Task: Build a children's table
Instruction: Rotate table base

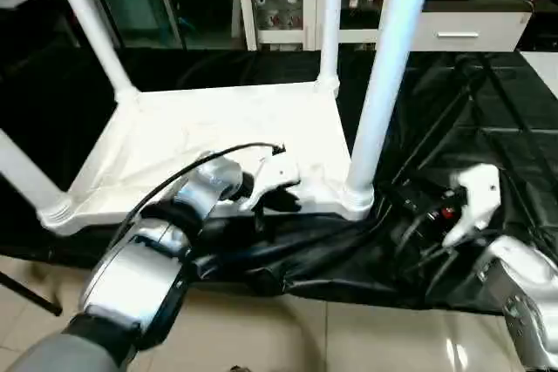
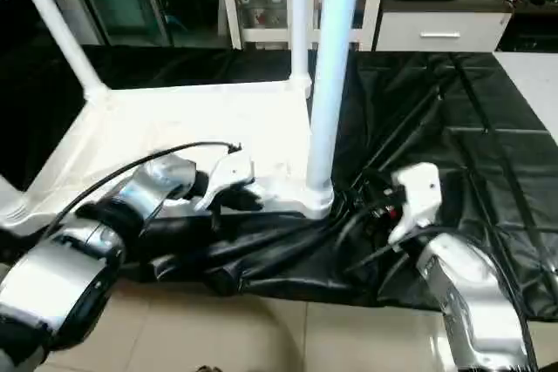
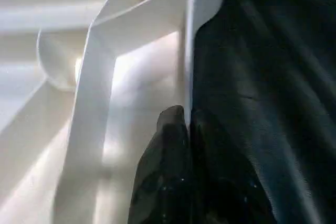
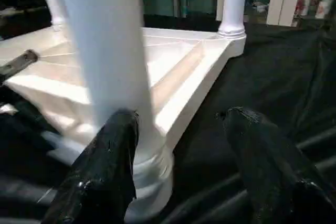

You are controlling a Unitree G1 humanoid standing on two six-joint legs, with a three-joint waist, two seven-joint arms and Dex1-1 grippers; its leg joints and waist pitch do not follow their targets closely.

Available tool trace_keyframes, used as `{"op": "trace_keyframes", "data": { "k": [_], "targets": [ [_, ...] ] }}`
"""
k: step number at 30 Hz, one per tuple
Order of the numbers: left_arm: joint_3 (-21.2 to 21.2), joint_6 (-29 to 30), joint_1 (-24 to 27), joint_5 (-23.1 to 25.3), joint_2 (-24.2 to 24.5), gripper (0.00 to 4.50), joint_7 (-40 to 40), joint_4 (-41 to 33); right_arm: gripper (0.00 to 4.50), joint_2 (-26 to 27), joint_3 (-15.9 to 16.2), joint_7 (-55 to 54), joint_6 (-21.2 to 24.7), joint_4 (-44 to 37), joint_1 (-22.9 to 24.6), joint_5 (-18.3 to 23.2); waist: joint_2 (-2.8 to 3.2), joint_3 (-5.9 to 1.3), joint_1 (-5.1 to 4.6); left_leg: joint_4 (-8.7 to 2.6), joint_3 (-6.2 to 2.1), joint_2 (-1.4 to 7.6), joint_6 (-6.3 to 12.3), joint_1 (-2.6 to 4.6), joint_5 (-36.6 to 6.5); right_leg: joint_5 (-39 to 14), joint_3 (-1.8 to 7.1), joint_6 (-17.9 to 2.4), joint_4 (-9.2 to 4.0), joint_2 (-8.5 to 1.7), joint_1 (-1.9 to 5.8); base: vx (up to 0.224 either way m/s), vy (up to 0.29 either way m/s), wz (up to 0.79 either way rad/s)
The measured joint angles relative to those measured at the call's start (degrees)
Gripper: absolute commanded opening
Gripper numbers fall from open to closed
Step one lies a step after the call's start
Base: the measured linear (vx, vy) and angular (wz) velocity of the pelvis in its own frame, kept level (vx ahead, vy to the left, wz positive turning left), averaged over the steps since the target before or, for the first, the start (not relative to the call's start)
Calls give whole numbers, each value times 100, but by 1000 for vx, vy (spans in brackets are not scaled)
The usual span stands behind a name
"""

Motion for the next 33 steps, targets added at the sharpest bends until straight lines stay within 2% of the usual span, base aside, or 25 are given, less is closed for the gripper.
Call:
{"op": "trace_keyframes", "data": {
  "k": [1,2,5,8,12,14,19,27,28,31,33],
  "targets": [
    [5,-169,84,-55,52,0,-65,-75,313,-24,31,124,28,15,1,42,-37,1,9,-3,0,4,17,-3,10,-2,-3,3,2,2,-7,0,0,0],
    [2,-238,119,-76,70,0,-112,-120,319,-47,37,208,69,14,1,73,-77,7,11,-3,0,8,17,-6,10,-2,-5,3,1,5,-9,0,0,0],
    [-21,-329,248,-107,159,0,-195,-314,331,-228,163,640,193,12,11,202,-143,12,-3,-3,7,8,19,-6,6,-1,0,2,-5,4,-8,0,0,0],
    [-83,-389,300,-100,136,0,-203,-409,361,-195,512,944,250,14,15,232,-175,10,32,-3,7,11,-7,-5,-9,-1,-3,2,-4,4,-7,0,0,0],
    [-102,-476,349,-123,136,0,-356,-461,394,-467,554,1319,350,24,15,256,-251,12,125,-2,16,10,-7,2,-9,-1,0,2,-4,0,0,0,0,0],
    [-102,-484,382,-167,141,0,-476,-513,407,-547,608,1464,343,52,9,230,-277,16,136,-2,17,10,-8,4,-9,-1,2,2,-5,0,4,0,0,0],
    [-110,-422,474,-330,159,0,-795,-667,443,-456,747,1329,98,537,-262,-89,-287,23,161,-1,21,10,-9,3,-8,1,1,-1,-2,-2,2,0,0,0],
    [-117,-416,480,-370,137,0,-858,-673,443,-439,1078,1482,-44,1085,-634,-447,-286,23,189,0,22,10,-9,3,-8,1,1,-1,4,-2,0,0,0,0],
    [-117,-393,478,-373,133,0,-860,-673,417,-432,1112,1551,-62,1192,-648,-470,-286,23,189,1,22,10,-9,3,-8,1,1,-1,6,-2,0,0,0,0],
    [-126,-366,446,-376,138,0,-857,-639,417,-433,1208,1638,-164,1426,-714,-525,-285,23,186,5,22,11,-9,3,-7,1,2,-2,9,-2,0,0,0,0],
    [-157,-365,408,-374,144,0,-851,-605,376,-446,1215,1677,-178,1474,-773,-532,-286,23,178,6,23,11,-9,3,-7,1,3,-2,10,-2,0,0,0,0]
  ]
}}
